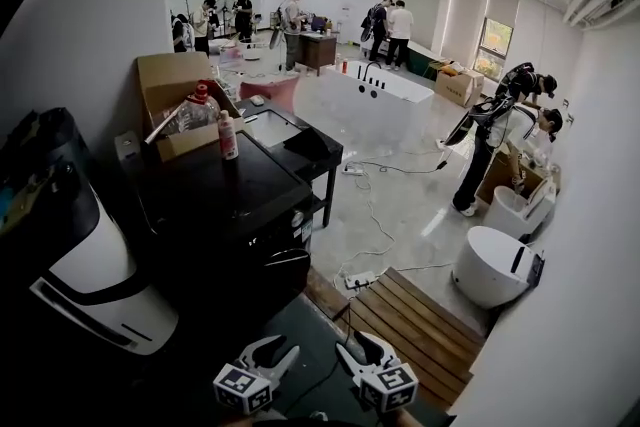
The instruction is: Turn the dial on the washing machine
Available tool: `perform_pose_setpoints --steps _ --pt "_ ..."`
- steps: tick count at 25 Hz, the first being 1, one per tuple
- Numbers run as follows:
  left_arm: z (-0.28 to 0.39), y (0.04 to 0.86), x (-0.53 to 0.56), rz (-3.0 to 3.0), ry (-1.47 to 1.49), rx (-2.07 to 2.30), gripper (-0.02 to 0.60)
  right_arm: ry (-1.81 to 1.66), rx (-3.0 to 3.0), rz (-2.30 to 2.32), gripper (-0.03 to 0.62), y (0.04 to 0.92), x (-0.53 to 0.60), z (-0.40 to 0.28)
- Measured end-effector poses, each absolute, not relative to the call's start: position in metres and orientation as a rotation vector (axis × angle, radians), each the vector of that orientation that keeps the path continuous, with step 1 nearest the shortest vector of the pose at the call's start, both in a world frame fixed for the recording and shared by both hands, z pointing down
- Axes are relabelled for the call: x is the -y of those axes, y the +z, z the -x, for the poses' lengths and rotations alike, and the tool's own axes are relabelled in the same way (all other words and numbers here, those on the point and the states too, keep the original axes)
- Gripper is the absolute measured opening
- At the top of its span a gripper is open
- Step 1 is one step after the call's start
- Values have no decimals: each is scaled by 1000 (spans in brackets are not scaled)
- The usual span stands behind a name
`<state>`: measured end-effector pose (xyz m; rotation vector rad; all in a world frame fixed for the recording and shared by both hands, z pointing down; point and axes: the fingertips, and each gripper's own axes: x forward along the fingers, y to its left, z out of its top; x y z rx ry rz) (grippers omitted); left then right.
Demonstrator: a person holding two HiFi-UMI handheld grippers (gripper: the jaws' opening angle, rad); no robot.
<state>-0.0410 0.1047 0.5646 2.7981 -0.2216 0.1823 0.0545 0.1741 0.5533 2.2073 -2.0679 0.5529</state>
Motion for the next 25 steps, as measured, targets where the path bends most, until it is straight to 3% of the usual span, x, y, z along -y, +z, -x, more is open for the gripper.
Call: perform_pose_setpoints --steps 12,25 --pt "11 564 -84 -2788 184 287 130 555 2123 -2166 179 555 -147 -90" --pt "-35 557 18 -2804 181 222 130 545 2067 -2197 178 552 -52 -131"
